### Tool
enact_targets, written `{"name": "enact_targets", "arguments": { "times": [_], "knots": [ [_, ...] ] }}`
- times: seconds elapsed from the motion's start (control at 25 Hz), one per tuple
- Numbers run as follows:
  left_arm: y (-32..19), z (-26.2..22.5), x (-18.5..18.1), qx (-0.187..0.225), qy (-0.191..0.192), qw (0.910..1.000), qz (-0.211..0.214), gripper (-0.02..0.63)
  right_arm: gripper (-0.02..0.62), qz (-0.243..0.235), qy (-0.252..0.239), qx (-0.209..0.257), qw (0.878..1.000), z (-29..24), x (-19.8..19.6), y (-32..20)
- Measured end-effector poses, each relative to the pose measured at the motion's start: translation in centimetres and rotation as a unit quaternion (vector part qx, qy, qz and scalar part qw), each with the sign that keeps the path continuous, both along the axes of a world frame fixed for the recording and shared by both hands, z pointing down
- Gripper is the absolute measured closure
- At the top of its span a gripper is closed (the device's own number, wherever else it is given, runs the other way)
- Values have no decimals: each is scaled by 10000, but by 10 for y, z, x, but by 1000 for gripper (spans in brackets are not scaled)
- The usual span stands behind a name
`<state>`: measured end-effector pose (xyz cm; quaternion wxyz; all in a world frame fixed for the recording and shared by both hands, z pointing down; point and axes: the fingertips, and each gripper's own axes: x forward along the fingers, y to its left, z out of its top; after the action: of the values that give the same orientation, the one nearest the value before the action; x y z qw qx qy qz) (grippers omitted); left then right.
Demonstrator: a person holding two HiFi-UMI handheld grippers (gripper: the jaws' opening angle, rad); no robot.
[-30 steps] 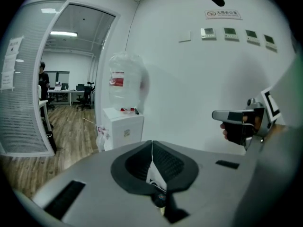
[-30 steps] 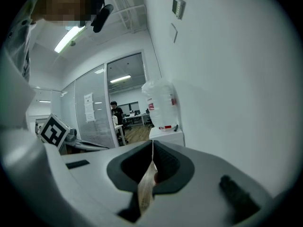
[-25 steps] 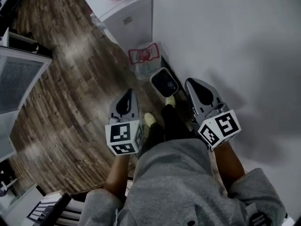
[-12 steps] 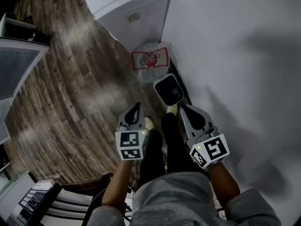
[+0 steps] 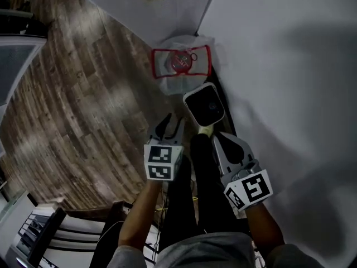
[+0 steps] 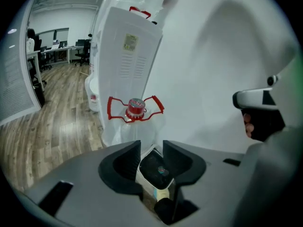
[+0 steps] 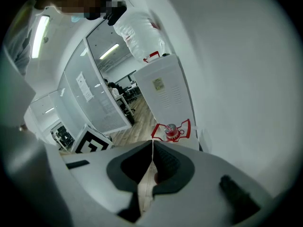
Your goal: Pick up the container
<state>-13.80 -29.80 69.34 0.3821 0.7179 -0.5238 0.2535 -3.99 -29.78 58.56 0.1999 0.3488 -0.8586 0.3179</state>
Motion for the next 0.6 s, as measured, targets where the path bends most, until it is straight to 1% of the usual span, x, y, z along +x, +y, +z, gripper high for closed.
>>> {"name": "enact_targets", "arguments": {
  "times": [0.08,0.16,0.36,0.6],
  "knots": [
    [-1,30,2,-35,42,10000,36,432,569,25,-5,-59,10000,19,0,0],
    [0,66,3,-115,4,9999,80,412,569,48,24,-118,9999,41,0,2],
    [-1,163,5,-429,-93,9988,205,402,569,111,80,-373,9992,92,3,14],
    [-16,242,21,-502,-86,9979,412,390,569,259,82,-575,9980,135,18,22]
  ]
}}
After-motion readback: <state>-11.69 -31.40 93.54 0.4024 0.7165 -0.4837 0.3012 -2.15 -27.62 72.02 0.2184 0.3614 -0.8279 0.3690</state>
